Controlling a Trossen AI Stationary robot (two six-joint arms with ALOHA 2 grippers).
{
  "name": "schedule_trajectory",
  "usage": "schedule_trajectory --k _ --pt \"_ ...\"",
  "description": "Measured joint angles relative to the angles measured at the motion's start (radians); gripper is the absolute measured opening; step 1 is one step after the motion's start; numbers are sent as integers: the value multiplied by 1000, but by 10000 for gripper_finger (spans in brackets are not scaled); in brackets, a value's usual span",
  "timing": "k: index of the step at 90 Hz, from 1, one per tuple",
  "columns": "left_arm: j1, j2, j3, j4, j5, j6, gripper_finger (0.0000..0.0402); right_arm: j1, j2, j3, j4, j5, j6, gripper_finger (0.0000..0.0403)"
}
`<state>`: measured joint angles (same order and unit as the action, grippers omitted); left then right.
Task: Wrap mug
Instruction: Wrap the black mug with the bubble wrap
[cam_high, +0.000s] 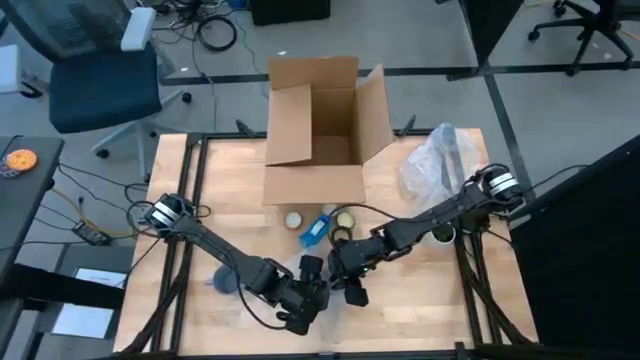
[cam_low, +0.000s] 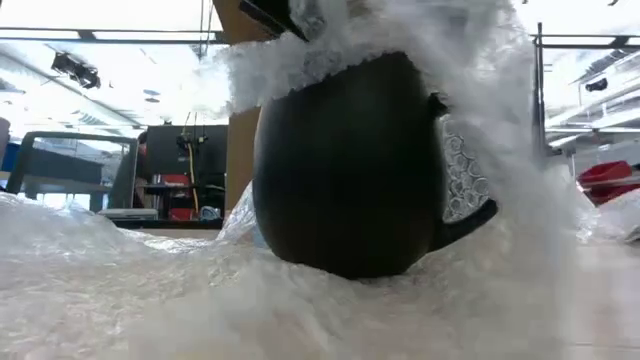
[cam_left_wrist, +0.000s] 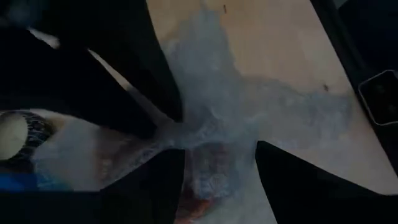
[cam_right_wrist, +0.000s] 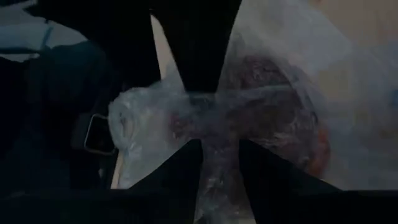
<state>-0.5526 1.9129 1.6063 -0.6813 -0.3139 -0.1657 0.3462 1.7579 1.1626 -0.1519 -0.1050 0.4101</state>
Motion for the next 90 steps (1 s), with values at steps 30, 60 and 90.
schedule_trajectory --k 30,60,90 --pt "-63 -5 189 -551 0 -218 183 -6 3 0 -3 4 -1 93" --pt "-32 -4 -69 -326 -103 -224 183 3 9 103 -146 40 -19 93" --pt "44 -3 -218 166 -143 -49 183 3 9 113 -189 29 -4 93"
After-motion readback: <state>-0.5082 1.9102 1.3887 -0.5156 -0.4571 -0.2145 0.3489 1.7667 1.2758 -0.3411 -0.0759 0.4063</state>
